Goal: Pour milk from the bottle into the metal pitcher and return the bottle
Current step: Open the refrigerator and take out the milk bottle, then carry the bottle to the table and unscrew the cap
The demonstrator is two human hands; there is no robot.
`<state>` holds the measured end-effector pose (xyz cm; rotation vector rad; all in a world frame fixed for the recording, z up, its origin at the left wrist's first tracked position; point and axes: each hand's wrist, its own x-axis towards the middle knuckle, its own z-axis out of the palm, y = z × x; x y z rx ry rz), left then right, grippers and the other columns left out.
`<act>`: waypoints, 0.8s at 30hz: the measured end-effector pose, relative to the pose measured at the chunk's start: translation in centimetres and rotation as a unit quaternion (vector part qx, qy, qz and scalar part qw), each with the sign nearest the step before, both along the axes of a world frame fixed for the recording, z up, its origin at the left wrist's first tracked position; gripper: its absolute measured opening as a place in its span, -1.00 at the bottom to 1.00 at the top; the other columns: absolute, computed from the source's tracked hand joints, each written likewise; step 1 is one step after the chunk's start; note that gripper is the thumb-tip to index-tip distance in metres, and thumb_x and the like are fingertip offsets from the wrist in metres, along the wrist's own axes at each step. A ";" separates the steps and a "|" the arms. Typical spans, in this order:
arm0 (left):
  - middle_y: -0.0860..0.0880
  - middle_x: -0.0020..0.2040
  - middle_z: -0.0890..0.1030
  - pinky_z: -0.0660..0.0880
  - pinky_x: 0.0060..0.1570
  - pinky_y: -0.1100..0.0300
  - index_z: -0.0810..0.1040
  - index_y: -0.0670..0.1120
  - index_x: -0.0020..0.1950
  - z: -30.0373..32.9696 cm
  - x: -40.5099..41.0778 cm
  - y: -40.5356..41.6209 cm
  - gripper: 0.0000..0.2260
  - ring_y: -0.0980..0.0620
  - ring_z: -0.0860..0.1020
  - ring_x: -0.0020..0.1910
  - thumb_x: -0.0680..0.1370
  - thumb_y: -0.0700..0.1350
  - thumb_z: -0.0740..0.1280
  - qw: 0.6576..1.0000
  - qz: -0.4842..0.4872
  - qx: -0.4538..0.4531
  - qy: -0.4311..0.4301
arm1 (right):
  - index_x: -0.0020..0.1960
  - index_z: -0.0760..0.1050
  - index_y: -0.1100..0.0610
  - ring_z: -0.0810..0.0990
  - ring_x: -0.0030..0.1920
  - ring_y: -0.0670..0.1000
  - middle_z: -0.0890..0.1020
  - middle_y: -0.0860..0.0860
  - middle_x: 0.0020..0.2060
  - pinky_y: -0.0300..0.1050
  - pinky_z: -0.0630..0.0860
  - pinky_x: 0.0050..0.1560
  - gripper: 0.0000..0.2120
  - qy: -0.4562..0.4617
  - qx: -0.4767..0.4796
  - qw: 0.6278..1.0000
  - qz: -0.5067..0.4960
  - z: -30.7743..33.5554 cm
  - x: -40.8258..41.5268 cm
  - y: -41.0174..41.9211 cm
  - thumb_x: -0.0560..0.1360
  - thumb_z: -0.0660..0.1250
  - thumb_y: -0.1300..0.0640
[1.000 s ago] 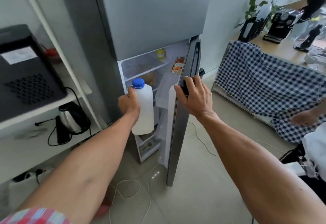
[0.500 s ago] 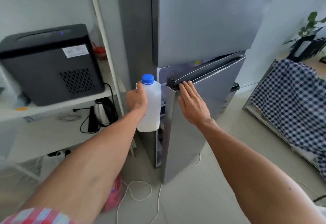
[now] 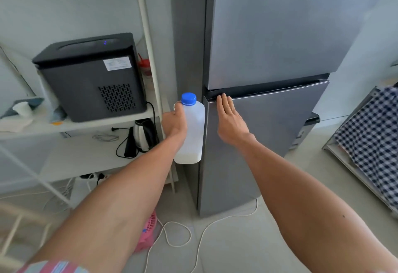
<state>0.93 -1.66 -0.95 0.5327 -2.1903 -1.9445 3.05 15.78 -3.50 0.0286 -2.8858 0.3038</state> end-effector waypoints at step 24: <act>-0.07 -0.39 0.33 0.24 -0.33 0.10 0.20 -0.05 -0.42 1.2 5.1 7.1 -0.56 -0.04 0.29 -0.36 0.46 0.19 0.28 0.998 -0.055 0.038 0.019 | 0.18 0.57 0.09 0.69 0.00 0.27 0.66 0.20 0.12 0.16 0.61 0.15 -0.33 -0.195 -0.637 0.729 -0.159 -5.2 8.8 1.2 0.46 0.02 -0.39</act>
